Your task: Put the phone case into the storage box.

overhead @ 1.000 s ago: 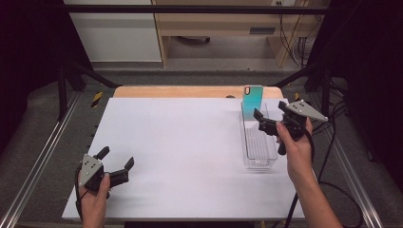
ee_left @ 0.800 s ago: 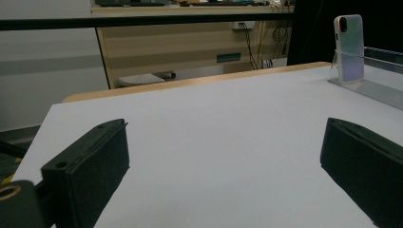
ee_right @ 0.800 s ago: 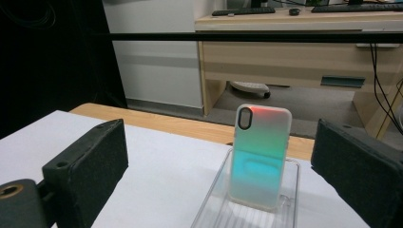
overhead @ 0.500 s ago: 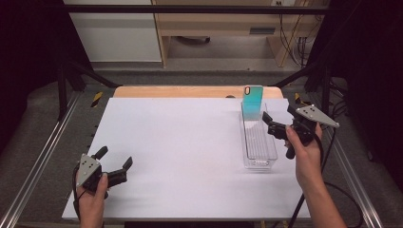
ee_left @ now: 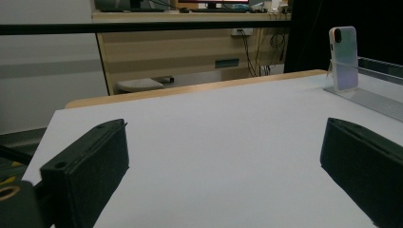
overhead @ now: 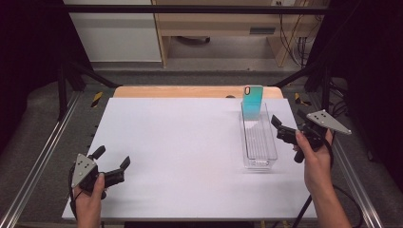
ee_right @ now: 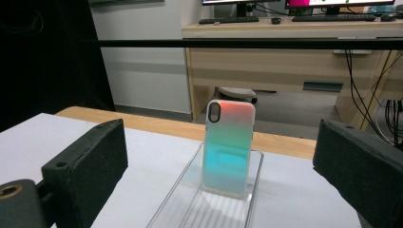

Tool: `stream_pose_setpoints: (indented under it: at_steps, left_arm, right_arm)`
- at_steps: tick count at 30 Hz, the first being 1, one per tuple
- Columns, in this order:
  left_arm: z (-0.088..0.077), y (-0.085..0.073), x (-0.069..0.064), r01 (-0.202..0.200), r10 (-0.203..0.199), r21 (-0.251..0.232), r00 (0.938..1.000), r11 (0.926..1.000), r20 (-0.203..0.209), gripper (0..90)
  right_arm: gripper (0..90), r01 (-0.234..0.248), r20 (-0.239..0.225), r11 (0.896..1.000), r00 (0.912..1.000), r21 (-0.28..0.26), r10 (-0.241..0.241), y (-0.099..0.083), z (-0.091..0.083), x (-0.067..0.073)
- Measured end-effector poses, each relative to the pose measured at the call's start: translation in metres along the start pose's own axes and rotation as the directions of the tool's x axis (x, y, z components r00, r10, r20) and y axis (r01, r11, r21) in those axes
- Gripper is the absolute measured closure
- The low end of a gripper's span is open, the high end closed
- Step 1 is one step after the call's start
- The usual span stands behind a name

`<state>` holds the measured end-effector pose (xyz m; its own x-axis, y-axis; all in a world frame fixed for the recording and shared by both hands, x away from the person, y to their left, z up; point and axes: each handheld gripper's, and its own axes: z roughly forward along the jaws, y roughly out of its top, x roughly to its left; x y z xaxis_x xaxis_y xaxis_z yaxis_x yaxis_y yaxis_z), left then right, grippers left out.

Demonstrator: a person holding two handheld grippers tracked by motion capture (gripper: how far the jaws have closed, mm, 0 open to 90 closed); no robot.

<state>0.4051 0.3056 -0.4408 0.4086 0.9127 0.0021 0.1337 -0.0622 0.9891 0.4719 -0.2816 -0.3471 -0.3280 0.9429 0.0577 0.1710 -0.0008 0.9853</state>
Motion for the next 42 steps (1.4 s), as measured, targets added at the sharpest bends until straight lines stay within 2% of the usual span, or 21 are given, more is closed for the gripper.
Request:
stream_pose_setpoints:
  at_steps: [10,22,35,42]
  left_arm:
    - [-0.006,0.005,0.002,0.0,0.0,-0.012,1.0,0.9999,0.002,1.7]
    - [-0.009,0.005,0.006,-0.003,0.003,-0.01,0.9999,0.9999,0.013,1.7]
    - [-0.01,0.004,0.002,-0.007,0.007,-0.004,0.9999,1.0,0.008,1.7]
    - [-0.015,-0.001,0.003,-0.012,0.012,0.008,0.9999,0.9999,-0.001,1.6]
  right_arm:
    - [4.5,0.003,-0.012,1.0,0.9999,0.003,-0.003,-0.004,-0.009,-0.005]
    - [4.5,0.001,-0.003,1.0,1.0,-0.002,-0.001,-0.008,-0.02,-0.013]
    - [4.5,0.0,0.012,1.0,0.9999,-0.002,0.0,-0.023,-0.032,-0.02]
    - [4.4,0.001,0.014,1.0,0.9999,-0.003,-0.001,-0.029,-0.035,-0.021]
